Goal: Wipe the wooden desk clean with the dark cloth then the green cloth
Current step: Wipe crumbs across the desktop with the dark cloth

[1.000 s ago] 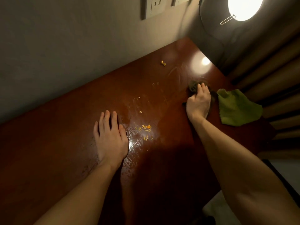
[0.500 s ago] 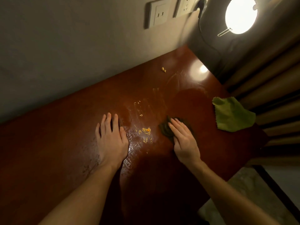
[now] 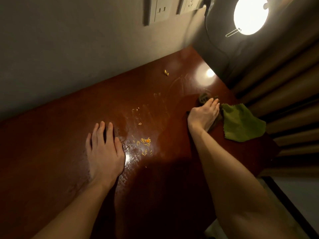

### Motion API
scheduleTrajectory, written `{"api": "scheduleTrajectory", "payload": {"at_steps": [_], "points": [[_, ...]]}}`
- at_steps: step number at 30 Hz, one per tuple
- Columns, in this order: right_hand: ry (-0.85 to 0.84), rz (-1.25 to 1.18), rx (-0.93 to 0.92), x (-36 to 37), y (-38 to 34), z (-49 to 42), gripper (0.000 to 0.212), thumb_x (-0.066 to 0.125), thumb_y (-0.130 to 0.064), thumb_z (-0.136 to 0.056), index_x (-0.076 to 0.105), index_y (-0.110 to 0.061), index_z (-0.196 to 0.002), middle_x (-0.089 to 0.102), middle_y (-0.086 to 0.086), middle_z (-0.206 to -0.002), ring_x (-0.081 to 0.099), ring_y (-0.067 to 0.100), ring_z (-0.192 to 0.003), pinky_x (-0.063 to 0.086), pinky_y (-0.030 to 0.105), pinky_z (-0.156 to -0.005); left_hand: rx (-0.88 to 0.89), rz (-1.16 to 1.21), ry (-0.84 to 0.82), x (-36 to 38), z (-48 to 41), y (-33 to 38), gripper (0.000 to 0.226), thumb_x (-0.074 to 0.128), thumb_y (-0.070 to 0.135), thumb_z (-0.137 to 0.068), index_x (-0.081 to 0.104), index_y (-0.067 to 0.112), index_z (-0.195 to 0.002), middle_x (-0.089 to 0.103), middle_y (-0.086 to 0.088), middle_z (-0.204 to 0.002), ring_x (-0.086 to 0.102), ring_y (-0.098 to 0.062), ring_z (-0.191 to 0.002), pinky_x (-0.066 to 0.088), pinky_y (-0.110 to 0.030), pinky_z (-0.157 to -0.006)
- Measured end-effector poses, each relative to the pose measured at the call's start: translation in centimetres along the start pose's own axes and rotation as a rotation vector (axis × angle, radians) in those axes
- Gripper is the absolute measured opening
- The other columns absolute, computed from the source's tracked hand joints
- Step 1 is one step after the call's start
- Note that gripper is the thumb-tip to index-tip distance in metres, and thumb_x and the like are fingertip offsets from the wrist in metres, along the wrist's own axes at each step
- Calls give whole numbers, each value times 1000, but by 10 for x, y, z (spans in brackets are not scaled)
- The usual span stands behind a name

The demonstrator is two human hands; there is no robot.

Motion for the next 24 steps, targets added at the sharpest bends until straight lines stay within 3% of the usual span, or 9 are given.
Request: {"api": "scheduleTrajectory", "payload": {"at_steps": [6,12,16,19,24], "points": [[-143,-63,-177,12,-29,-32,58,41,-11,-100,43,-12,-159,35,4,-168,24,20,-158,14,36,-131,-1,-5,13,-2,0,1,60,28,37,-108,36,12,-162,31,-12,-169,18,-24,-161,10,-48,-132],[-432,-37,-738,16,-43,8,50,45,-7,-106,49,-15,-156,40,0,-166,26,16,-157,8,20,-127,0,-14,-6,-3,0,1,55,35,33,-111,34,13,-163,28,-11,-171,16,-24,-161,8,-48,-132],[-544,-21,-933,5,-29,64,48,44,-10,-107,51,-11,-154,43,2,-164,29,17,-156,8,18,-127,-9,-6,0,-5,-2,0,55,39,31,-111,35,13,-162,29,-10,-170,16,-23,-161,8,-47,-132],[-517,-20,-901,-8,-6,107,48,46,-10,-106,51,-11,-154,43,1,-164,28,16,-157,10,24,-129,-12,3,-5,-8,-1,1,55,39,31,-111,36,13,-162,30,-10,-170,17,-23,-161,9,-47,-132],[-338,-11,-495,-19,19,112,53,46,-12,-109,38,-17,-161,30,-2,-170,18,14,-159,17,37,-130,-7,7,-16,-6,-1,2,54,39,30,-111,36,12,-162,30,-11,-170,17,-24,-161,9,-47,-132]]}}
Point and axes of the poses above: each hand's wrist, its own z-axis away from the middle knuckle, its own x-axis out of the palm, y = z × x, the point moved 8 cm from there along -z, towards the middle knuckle
